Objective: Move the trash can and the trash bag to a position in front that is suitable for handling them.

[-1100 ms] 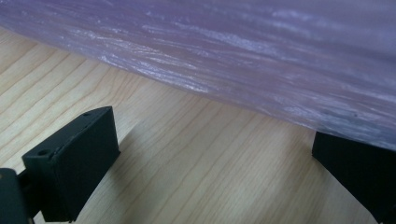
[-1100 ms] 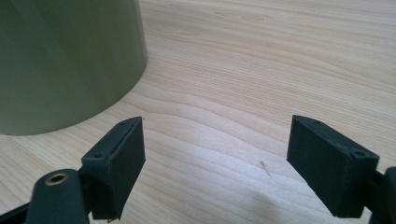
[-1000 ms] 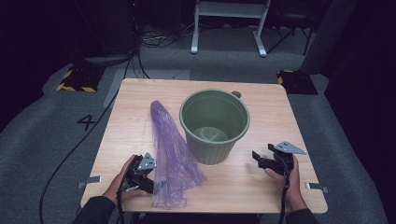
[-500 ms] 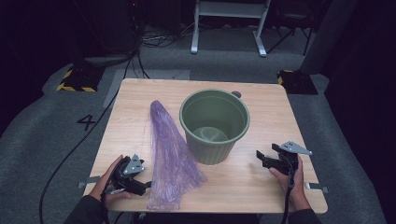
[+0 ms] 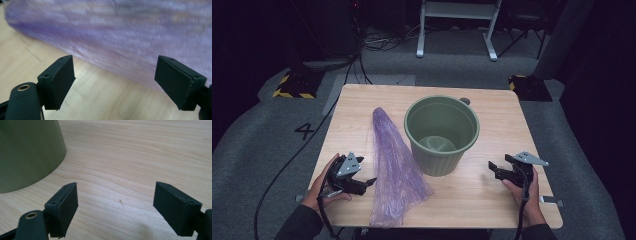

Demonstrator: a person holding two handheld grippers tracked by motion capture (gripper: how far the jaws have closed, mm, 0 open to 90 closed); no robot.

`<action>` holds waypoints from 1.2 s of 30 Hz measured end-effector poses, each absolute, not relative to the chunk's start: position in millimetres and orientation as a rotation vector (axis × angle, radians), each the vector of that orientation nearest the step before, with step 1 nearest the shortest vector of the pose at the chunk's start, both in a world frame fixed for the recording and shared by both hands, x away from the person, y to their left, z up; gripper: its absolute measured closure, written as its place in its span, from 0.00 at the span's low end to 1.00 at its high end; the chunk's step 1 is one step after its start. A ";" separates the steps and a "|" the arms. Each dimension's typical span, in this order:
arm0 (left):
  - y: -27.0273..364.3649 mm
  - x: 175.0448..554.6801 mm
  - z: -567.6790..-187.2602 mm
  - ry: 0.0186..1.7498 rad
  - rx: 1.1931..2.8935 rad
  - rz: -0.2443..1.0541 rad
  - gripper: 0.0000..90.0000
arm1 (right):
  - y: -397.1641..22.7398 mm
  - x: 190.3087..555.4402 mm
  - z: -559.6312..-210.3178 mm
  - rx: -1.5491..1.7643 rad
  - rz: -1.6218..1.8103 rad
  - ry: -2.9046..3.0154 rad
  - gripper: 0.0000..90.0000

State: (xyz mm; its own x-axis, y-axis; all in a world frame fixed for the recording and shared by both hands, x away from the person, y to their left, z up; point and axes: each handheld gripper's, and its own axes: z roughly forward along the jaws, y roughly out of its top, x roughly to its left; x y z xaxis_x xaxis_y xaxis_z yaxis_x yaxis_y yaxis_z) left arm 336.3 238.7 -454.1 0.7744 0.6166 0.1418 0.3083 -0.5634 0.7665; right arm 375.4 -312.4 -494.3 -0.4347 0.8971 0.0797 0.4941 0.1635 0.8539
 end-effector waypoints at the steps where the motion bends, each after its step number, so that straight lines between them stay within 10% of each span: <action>1: 236.0 340.9 -447.8 0.667 2.180 0.517 0.18 | -313.1 375.5 -494.3 1.313 1.195 1.998 0.22; 16: 196.7 391.7 -462.1 0.599 2.223 0.446 0.29 | -310.0 376.7 -499.7 1.304 1.171 2.042 0.23; 23: 198.9 398.6 -480.0 0.591 2.247 0.374 0.70 | -309.4 376.2 -499.7 1.300 1.174 2.055 0.24; 36: 199.5 393.6 -493.1 0.602 2.295 0.340 0.95 | -309.7 377.8 -499.8 1.300 1.182 2.055 0.25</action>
State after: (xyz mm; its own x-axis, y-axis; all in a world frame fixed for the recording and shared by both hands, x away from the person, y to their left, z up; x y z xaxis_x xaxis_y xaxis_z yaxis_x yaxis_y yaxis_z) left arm 393.6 199.5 -493.1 0.8556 0.5136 0.0652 0.3212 -0.6255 0.7110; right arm 377.8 -309.7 -499.8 -0.4653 0.8816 0.0787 0.5111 0.1951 0.8371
